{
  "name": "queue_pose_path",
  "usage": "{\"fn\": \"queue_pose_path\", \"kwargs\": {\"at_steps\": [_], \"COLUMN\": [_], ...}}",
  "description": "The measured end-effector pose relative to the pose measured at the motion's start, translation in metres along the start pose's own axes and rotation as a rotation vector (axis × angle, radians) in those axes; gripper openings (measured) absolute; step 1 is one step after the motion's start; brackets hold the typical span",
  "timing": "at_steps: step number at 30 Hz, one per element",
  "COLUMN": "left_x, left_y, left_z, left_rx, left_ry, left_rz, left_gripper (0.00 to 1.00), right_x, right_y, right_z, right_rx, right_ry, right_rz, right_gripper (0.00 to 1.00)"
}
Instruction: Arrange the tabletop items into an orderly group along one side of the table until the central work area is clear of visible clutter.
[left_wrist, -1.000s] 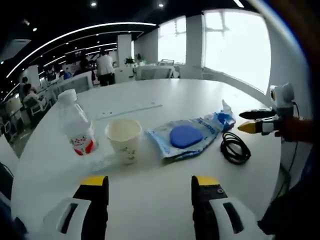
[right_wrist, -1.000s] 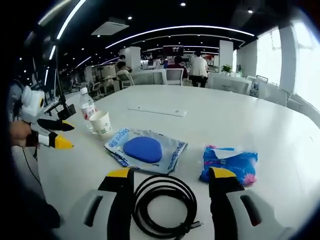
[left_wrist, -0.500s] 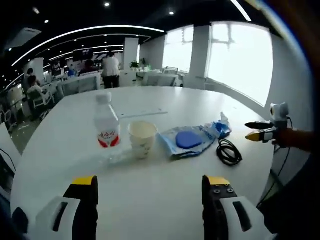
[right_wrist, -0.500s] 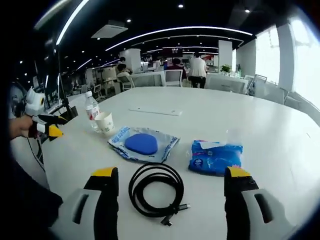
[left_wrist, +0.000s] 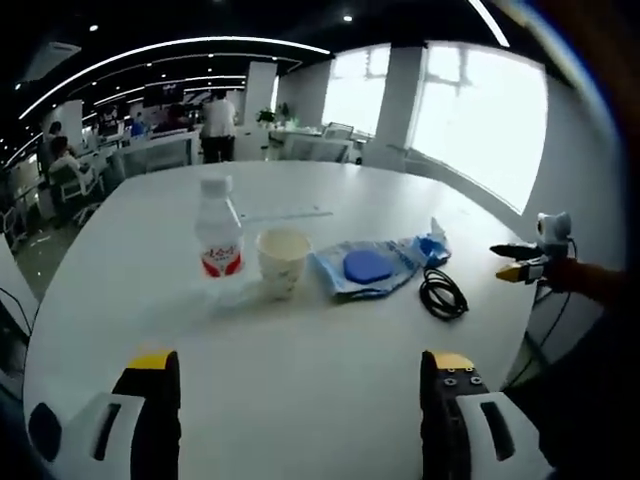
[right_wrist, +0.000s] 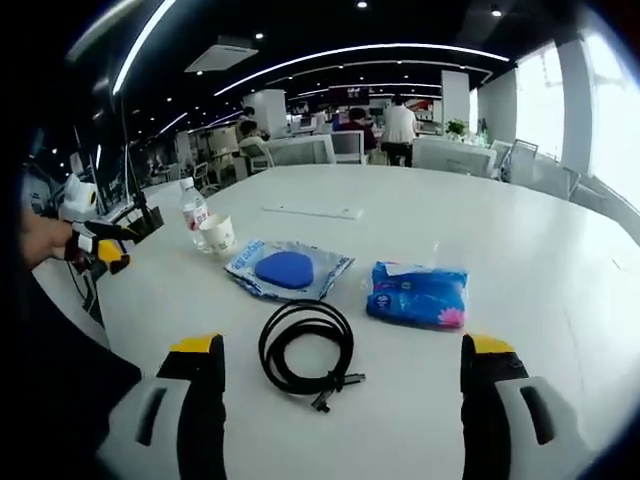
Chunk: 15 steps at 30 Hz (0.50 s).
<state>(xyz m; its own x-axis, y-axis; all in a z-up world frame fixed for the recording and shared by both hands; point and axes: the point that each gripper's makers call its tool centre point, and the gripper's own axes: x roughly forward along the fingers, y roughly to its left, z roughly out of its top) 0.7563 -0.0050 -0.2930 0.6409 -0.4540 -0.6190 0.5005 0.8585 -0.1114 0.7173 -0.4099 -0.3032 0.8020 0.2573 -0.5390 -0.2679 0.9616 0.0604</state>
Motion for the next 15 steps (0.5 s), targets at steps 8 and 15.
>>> {"fn": "queue_pose_path", "kwargs": {"at_steps": [8, 15], "left_x": [-0.009, -0.011], "left_y": [-0.003, -0.002], "left_z": [0.0, -0.002], "left_rx": [0.014, 0.016], "left_ry": [0.015, 0.018], "left_rz": [-0.022, -0.024], "left_gripper": [1.0, 1.0], "right_x": [-0.016, -0.029], "right_y": [-0.006, -0.007], "right_z": [-0.002, -0.007], "right_rx": [0.034, 0.039], "right_ry": [0.021, 0.044], "right_rz": [-0.008, -0.005], "right_gripper": [0.99, 1.0]}}
